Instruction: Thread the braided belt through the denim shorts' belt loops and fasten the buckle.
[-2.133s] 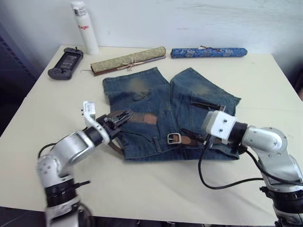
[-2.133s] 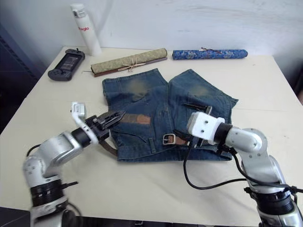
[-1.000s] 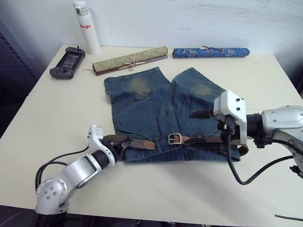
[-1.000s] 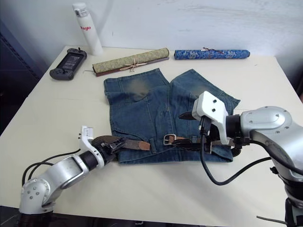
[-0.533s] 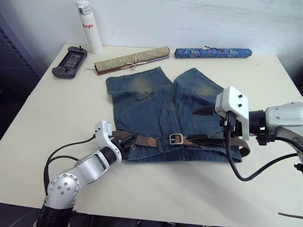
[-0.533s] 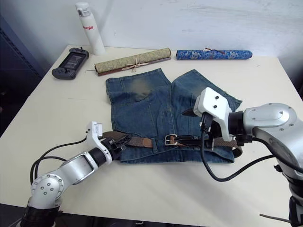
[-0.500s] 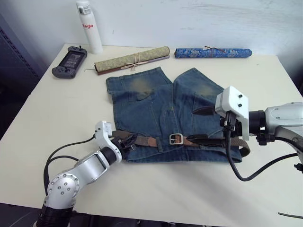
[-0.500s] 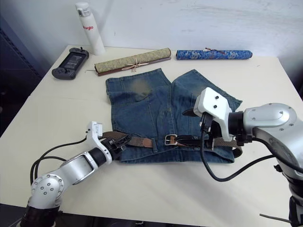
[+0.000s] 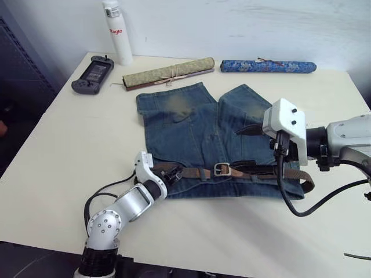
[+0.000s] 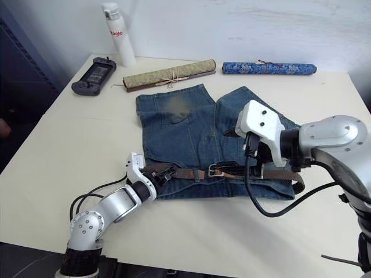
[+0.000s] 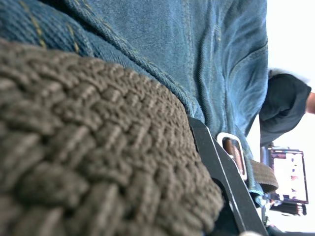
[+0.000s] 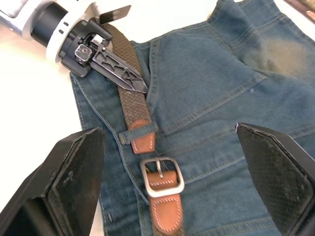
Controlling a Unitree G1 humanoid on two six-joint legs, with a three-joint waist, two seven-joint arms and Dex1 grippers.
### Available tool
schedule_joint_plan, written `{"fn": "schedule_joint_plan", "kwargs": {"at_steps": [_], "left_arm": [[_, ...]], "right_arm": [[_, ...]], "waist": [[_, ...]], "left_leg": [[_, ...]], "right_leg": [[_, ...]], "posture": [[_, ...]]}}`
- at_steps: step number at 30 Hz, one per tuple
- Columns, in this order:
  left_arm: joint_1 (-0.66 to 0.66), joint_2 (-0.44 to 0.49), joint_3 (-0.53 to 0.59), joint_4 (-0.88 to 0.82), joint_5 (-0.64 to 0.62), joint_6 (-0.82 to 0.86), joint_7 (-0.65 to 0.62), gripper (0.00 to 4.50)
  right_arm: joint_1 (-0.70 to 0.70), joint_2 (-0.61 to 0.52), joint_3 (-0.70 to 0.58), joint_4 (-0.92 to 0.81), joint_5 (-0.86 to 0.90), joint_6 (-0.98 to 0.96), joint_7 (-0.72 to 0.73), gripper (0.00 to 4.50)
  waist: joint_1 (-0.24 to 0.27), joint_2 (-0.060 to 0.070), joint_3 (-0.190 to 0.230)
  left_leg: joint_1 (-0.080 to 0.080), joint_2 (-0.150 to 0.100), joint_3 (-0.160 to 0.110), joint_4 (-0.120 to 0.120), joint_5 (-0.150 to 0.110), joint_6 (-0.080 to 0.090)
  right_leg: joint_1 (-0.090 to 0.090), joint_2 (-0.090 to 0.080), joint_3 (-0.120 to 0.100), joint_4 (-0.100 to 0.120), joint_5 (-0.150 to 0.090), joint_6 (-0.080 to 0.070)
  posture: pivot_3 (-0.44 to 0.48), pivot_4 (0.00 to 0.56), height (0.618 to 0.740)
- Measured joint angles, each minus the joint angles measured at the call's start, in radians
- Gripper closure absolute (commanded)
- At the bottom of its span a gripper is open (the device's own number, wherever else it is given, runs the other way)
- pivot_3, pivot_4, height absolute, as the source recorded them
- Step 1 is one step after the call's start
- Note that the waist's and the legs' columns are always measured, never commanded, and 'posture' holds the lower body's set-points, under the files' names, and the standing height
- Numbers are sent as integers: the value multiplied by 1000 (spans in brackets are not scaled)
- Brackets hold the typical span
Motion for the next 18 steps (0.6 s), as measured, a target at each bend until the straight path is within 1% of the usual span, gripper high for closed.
{"fn": "schedule_joint_plan", "kwargs": {"at_steps": [4,6,8,10,18], "left_arm": [[-37,-15,9,33,-12,27,36,4500],[-72,-36,14,65,-50,38,81,4500],[-109,-68,12,102,-119,48,133,4500],[-125,-77,-4,118,-155,66,154,4500],[-163,-7,-24,131,-235,128,152,4500]], "right_arm": [[-6,0,12,8,-10,-15,4,15],[-4,0,15,6,-11,-15,1,15],[9,0,14,-1,-11,-13,-6,15],[14,0,14,-4,-11,-12,-14,15],[45,0,10,-23,-10,-9,-51,15]], "waist": [[1,1,0],[5,2,-1],[8,2,-1],[6,2,-1],[-5,2,-1]], "left_leg": [[1,0,0,0,0,0],[1,0,0,1,0,0],[0,0,-1,1,0,1],[-1,0,-1,1,-1,2],[-1,0,-1,0,0,2]], "right_leg": [[1,0,0,-1,1,1],[2,0,0,-1,1,2],[3,0,0,-3,2,3],[2,0,0,-6,3,4],[3,1,-1,-6,3,4]], "posture": [[0,150,686],[0,150,686],[0,150,686],[0,150,686],[0,150,686]]}}
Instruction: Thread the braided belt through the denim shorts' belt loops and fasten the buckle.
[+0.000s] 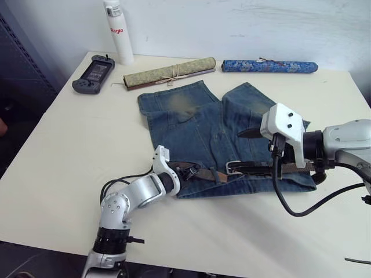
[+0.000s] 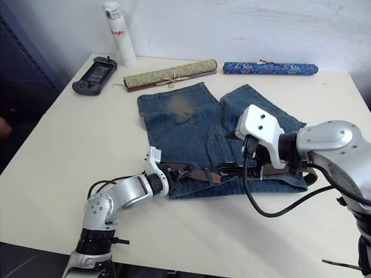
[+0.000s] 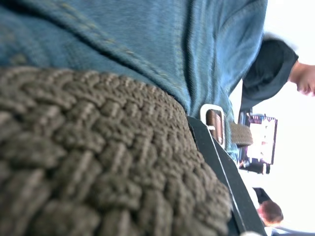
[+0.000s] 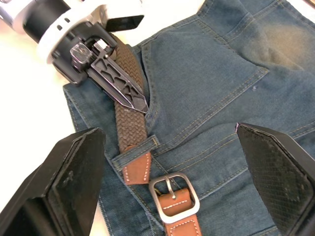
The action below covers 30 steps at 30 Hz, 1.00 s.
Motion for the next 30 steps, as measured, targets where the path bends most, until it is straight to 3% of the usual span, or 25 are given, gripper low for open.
{"fn": "schedule_joint_plan", "kwargs": {"at_steps": [5,6,8,13,21,30], "left_arm": [[-6,17,-13,-2,-32,-4,12,4500],[-6,19,-15,-2,-35,-7,15,3800],[-6,23,-18,-2,-51,-11,19,3265],[-4,62,-35,-17,-94,-16,33,944],[127,212,8,-204,-211,-93,134,944],[263,230,51,-374,-218,-250,263,944]], "right_arm": [[4,0,-1,-14,7,0,-16,15],[5,0,-1,-15,8,0,-19,0],[5,1,-1,-15,8,-2,-22,0],[5,6,-1,-15,7,-10,-28,0],[12,32,2,-13,7,-27,-32,0],[2,75,26,-9,6,-30,-30,0]], "waist": [[1,0,0],[0,0,0],[0,0,0],[-1,0,0],[-24,0,0],[-24,0,0]], "left_leg": [[0,0,0,0,0,0],[0,0,0,0,0,0],[0,0,0,0,0,0],[0,0,0,0,0,0],[1,1,0,0,0,0],[2,1,0,0,0,0]], "right_leg": [[0,0,0,-1,0,0],[0,0,0,-1,0,0],[0,0,0,-1,0,0],[0,0,0,0,0,0],[1,0,1,0,0,0],[2,0,1,-1,0,-1]], "posture": [[0,150,686],[0,150,686],[0,150,686],[0,150,686],[0,150,686],[0,150,686]]}}
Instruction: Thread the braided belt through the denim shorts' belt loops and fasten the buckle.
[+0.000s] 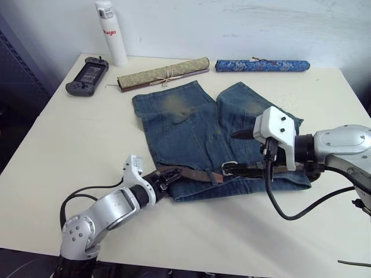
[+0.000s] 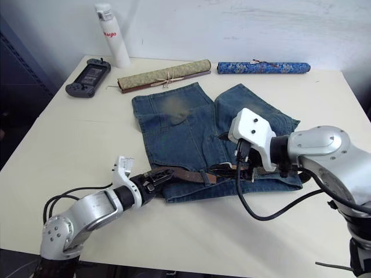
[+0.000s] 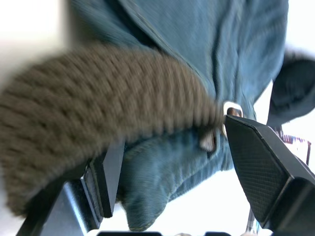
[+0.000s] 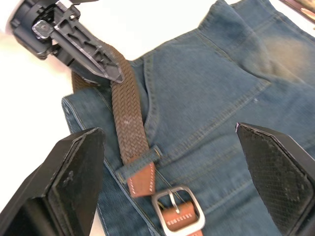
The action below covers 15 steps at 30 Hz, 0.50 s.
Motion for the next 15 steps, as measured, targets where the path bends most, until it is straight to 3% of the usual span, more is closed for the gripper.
{"fn": "schedule_joint_plan", "kwargs": {"at_steps": [3,6,11,12,15], "left_arm": [[12,5,10,-25,0,-38,23,944],[27,4,16,-40,0,-79,42,1776],[-1,-10,11,-46,0,-110,39,4138],[-5,-17,8,-46,0,-109,34,4390],[-22,-33,-19,-42,0,-101,30,4390]], "right_arm": [[-7,2,1,3,-2,-2,2,0],[-7,5,7,10,-10,-9,6,0],[-7,20,33,30,-24,-22,11,0],[-7,20,33,30,-25,-23,11,0],[-7,20,33,30,-33,-24,11,0]], "waist": [[1,0,0],[1,0,0],[1,0,0],[1,0,0],[3,0,0]], "left_leg": [[0,0,0,0,0,0],[0,0,0,0,0,0],[0,0,0,0,0,0],[0,0,0,0,0,1],[-1,0,0,0,0,1]], "right_leg": [[0,0,0,0,0,0],[0,0,0,-1,0,0],[0,0,0,-1,0,0],[0,0,0,-1,0,0],[0,0,0,-1,0,0]], "posture": [[0,150,686],[0,150,686],[0,150,686],[0,150,686],[0,150,686]]}}
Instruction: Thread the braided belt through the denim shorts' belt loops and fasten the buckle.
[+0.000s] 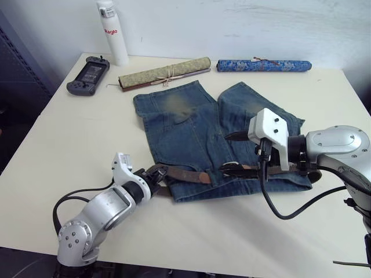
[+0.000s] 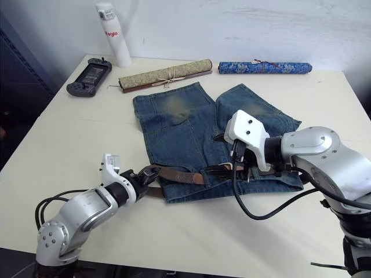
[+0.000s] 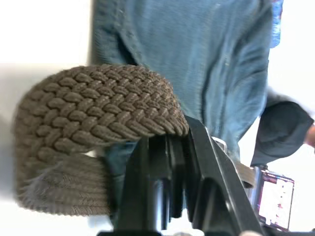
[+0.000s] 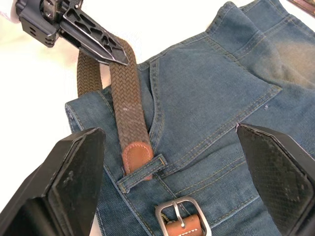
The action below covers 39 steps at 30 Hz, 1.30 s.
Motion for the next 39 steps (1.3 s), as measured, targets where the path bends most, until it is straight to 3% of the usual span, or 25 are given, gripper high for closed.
{"fn": "schedule_joint_plan", "kwargs": {"at_steps": [13,16,23,29,34,39], "left_arm": [[-106,-158,-54,142,0,105,-30,4390],[-109,-164,-54,165,1,151,-48,4390],[-167,-82,-86,225,2,317,-197,4390],[-164,88,-92,225,3,433,-361,2154],[-142,349,-77,212,3,525,-588,59],[-146,598,-59,215,8,653,-861,59]], "right_arm": [[0,-5,0,-11,-8,11,-16,0],[0,-9,-1,-13,-7,16,-16,0],[0,-25,-1,-13,-6,23,-8,0],[2,-64,-10,-13,-6,24,16,0],[18,-112,-38,-11,2,21,58,0],[33,-139,-39,0,3,6,99,0]], "waist": [[4,0,0],[4,0,0],[8,0,0],[2,1,1],[-3,2,2],[-9,2,3]], "left_leg": [[0,0,0,0,0,0],[0,0,0,0,0,0],[0,0,0,0,0,0],[0,0,-1,0,0,-1],[1,0,-1,-1,-1,-2],[-2,0,0,-3,-3,-6]], "right_leg": [[1,0,-1,0,0,0],[1,0,-1,0,0,0],[1,0,-1,-1,0,0],[1,0,0,-1,0,0],[0,0,0,-1,0,-1],[-4,0,1,-1,-1,-2]], "posture": [[0,150,686],[0,150,686],[0,150,686],[0,150,686],[0,150,686],[0,150,686]]}}
